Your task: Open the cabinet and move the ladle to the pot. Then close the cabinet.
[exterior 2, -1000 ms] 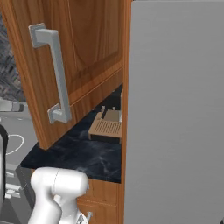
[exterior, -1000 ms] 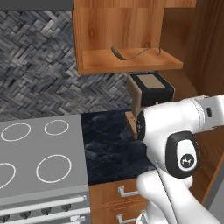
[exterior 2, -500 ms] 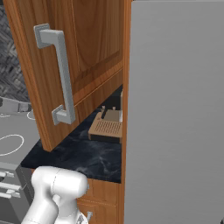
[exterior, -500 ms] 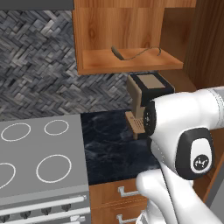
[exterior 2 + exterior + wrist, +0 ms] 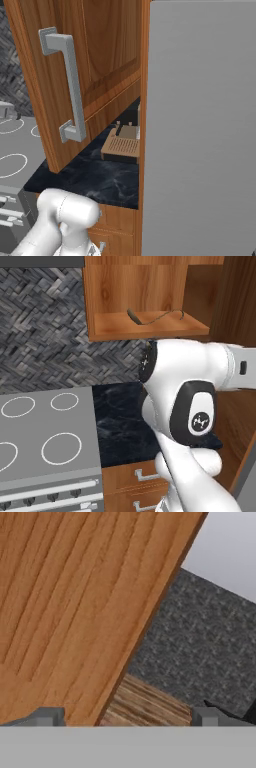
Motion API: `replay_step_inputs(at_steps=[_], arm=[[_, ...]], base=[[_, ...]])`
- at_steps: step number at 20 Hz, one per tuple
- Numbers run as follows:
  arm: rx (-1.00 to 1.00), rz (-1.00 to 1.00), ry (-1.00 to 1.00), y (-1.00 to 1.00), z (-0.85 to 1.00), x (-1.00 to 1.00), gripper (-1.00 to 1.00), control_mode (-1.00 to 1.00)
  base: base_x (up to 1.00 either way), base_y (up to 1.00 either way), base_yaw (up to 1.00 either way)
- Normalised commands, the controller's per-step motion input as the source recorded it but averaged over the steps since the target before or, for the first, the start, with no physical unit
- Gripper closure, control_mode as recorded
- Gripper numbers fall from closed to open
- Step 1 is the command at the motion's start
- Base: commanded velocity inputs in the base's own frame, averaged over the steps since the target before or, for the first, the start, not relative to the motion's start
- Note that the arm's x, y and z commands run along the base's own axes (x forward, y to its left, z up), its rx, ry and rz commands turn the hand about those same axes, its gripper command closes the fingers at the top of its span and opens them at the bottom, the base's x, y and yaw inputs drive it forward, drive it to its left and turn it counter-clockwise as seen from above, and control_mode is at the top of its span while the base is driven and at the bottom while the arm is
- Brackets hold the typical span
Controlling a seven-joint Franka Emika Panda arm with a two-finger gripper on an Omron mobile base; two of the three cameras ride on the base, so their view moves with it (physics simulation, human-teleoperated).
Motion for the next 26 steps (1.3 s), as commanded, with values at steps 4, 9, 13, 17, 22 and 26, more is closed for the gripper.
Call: replay_step_inputs(at_steps=[4, 9, 13, 17, 22, 26], arm=[[0.20, 0.04, 0.00, 0.04, 0.00, 0.40, -1.00, -1.00], [0.12, 0.23, 0.01, 0.00, -0.09, 0.57, -1.00, -1.00], [0.00, 0.29, 0.00, 0.01, -0.37, 0.59, -1.00, -1.00], [0.00, 0.22, 0.00, 0.00, -0.28, 0.61, -1.00, -1.00], [0.12, 0.11, -0.02, 0.00, -0.03, 0.64, -1.00, -1.00], [0.23, 0.00, -0.05, 0.00, 0.03, 0.51, -1.00, -1.00]], base=[[0.00, 0.00, 0.00], [0.00, 0.00, 0.00], [0.00, 0.00, 0.00], [0.00, 0.00, 0.00], [0.00, 0.00, 0.00], [0.00, 0.00, 0.00]])
